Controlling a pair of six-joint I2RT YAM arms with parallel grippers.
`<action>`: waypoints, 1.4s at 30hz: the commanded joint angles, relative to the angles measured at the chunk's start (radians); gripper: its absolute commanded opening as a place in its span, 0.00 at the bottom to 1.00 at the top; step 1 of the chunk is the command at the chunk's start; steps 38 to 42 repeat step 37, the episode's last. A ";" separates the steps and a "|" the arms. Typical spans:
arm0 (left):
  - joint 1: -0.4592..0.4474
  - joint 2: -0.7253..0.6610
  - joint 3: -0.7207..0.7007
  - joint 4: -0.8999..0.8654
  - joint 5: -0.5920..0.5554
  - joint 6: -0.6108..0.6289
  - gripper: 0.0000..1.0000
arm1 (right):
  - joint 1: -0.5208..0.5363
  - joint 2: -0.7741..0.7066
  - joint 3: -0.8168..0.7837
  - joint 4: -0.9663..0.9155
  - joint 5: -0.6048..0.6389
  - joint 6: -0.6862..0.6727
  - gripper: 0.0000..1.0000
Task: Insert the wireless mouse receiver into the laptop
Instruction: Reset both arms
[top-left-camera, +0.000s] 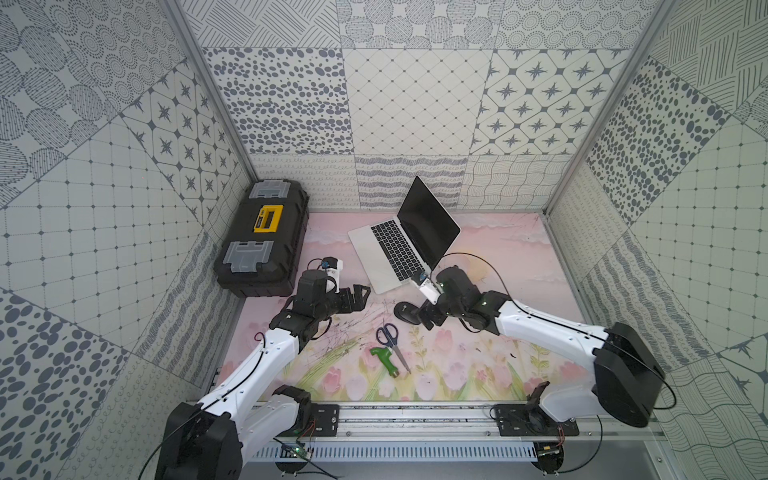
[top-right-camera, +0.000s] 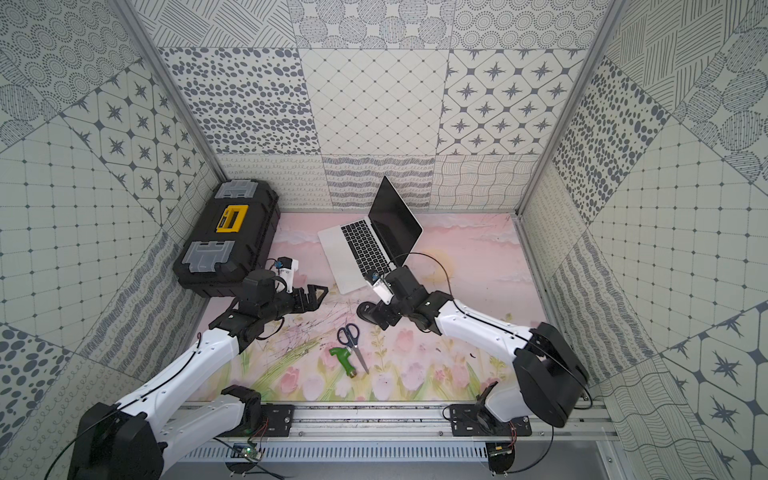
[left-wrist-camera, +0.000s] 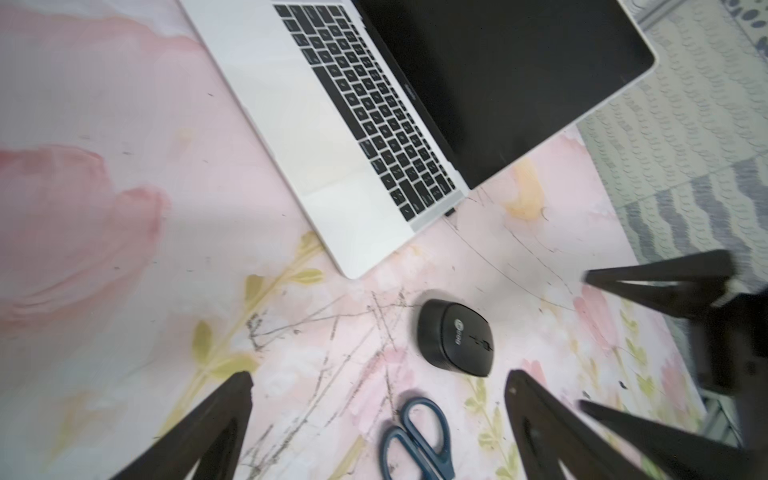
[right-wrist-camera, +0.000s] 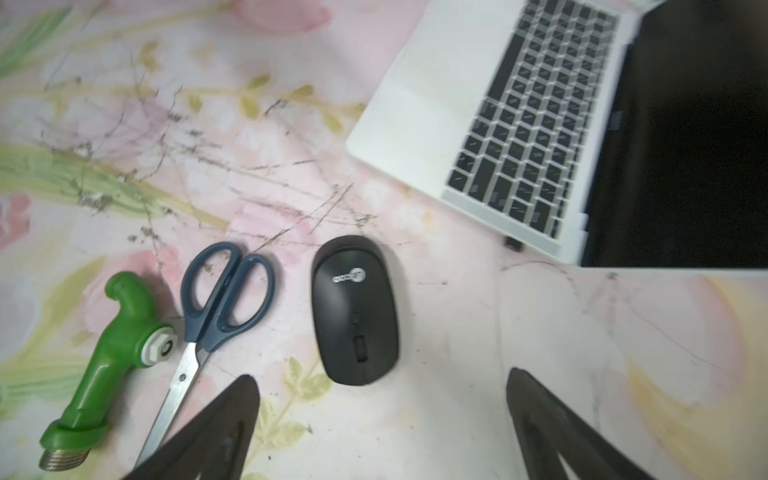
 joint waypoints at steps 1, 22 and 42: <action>0.073 0.060 -0.032 0.177 -0.215 0.133 0.98 | -0.166 -0.130 -0.093 0.048 0.008 0.185 0.97; 0.187 0.526 -0.200 0.937 -0.133 0.316 0.99 | -0.694 0.030 -0.488 0.981 0.029 0.142 0.97; 0.185 0.524 -0.217 0.968 -0.052 0.352 0.98 | -0.716 0.230 -0.460 1.131 -0.055 0.137 0.97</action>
